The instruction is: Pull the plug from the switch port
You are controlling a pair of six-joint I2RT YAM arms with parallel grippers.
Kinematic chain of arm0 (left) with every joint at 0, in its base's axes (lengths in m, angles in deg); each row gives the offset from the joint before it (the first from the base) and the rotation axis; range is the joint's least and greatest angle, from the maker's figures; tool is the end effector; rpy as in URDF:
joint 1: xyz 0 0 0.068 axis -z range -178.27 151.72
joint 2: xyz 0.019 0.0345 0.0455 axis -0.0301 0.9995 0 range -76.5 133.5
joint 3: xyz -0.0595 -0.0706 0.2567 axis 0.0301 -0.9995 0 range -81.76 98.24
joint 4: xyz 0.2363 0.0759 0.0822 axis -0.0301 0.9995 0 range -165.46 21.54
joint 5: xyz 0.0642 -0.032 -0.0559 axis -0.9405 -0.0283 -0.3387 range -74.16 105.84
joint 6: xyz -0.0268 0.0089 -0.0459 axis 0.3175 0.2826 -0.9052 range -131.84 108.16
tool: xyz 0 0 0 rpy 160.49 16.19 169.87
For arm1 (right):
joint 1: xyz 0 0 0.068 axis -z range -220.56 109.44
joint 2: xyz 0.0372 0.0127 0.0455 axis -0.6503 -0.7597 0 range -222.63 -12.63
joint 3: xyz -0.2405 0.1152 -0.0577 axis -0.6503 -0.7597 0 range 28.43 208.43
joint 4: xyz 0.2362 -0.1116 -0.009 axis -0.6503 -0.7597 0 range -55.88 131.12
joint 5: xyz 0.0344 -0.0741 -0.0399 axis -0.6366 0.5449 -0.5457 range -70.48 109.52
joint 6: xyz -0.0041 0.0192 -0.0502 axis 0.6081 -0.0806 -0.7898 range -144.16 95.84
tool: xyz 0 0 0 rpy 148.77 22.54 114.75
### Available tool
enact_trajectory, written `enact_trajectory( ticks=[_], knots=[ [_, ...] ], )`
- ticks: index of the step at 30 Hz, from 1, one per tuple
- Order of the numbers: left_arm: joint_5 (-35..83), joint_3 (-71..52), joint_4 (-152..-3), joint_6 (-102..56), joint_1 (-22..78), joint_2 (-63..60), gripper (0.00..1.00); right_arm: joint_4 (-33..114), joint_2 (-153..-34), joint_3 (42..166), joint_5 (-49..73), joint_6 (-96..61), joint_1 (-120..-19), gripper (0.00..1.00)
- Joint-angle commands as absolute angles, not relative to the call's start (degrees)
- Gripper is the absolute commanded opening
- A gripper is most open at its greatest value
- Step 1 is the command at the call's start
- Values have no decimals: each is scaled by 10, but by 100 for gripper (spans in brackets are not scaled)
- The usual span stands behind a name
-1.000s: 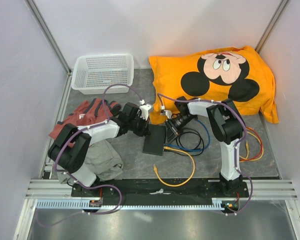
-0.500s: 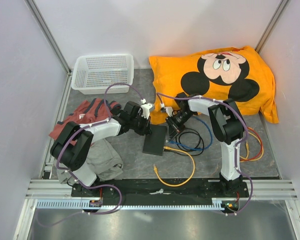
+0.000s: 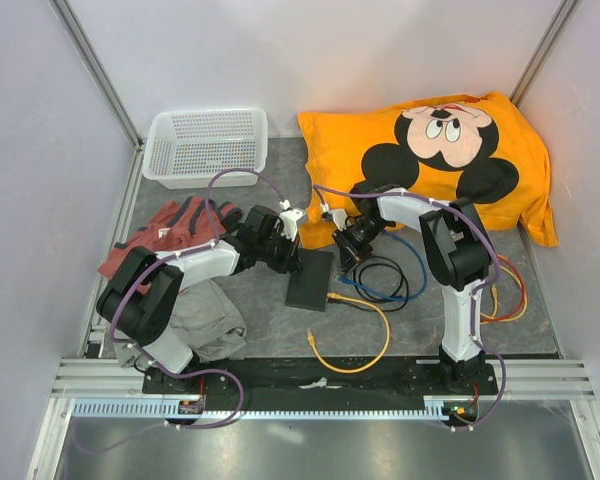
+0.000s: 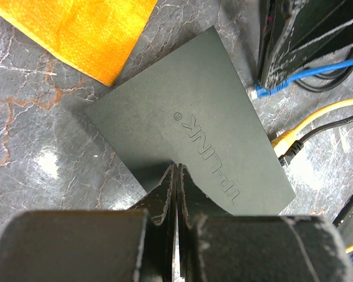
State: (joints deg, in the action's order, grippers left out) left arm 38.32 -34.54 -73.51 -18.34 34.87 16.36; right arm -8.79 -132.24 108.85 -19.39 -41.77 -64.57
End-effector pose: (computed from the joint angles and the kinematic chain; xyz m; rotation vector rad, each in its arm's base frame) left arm 0.2601 -0.1861 0.1651 0.7519 2.3517 -0.7842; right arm 0.3379 0.1748 0.1330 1.0524 -2.7464 -1.0387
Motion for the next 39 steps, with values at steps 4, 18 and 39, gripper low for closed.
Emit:
enact_trajectory(
  ticks=[4, 18, 39],
  knots=[
    [358, -357, -712, -165, 349, 164, 2, -41, -1296, 1081, -95, -458, -640, 0],
    [358, -354, -712, -163, 349, 169, 1, -23, -1214, 1037, -87, -453, -657, 40],
    [358, -348, -705, -162, 349, 175, 2, -41, -1154, 972, -89, -518, -709, 44]
  ],
)
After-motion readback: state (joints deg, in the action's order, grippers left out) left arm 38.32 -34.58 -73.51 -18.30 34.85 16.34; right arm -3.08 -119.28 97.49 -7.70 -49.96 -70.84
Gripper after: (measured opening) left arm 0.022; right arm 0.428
